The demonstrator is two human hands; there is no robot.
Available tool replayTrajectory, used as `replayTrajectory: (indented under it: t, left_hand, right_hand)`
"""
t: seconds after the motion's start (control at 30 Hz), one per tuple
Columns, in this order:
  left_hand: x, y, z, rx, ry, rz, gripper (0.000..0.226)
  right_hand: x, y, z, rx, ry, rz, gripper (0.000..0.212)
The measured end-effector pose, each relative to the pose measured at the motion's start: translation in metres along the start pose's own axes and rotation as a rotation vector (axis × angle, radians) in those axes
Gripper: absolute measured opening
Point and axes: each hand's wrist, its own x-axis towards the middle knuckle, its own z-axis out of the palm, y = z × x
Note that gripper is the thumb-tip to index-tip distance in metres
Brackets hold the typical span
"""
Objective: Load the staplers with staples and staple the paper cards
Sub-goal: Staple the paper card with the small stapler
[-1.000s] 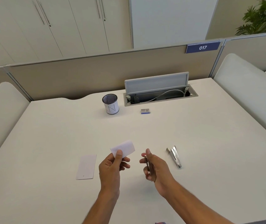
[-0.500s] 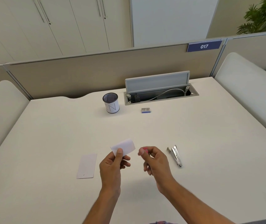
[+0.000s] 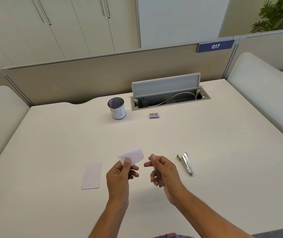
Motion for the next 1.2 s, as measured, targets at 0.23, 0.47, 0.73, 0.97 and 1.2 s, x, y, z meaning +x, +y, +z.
replayTrajectory:
  t: [0.23, 0.47, 0.73, 0.97, 1.2]
  left_hand:
    - [-0.001, -0.001, 0.002, 0.018, -0.004, -0.002, 0.029]
    - [0.000, -0.001, 0.002, 0.037, -0.008, -0.001, 0.030]
    - [0.000, -0.003, 0.005, 0.054, -0.018, -0.014, 0.029]
    - [0.000, -0.001, 0.004, 0.060, -0.009, -0.014, 0.029]
    - [-0.001, 0.003, 0.011, 0.049, -0.003, -0.004, 0.029]
  right_hand:
    - [0.002, 0.003, 0.000, -0.012, -0.060, 0.023, 0.047]
    - [0.006, 0.006, -0.004, 0.001, 0.059, 0.100, 0.038]
    - [0.007, 0.008, -0.006, 0.010, 0.057, 0.101, 0.038]
    - [0.008, 0.006, -0.009, 0.053, 0.092, -0.016, 0.034]
    - [0.007, -0.002, -0.004, 0.009, 0.063, -0.070, 0.034]
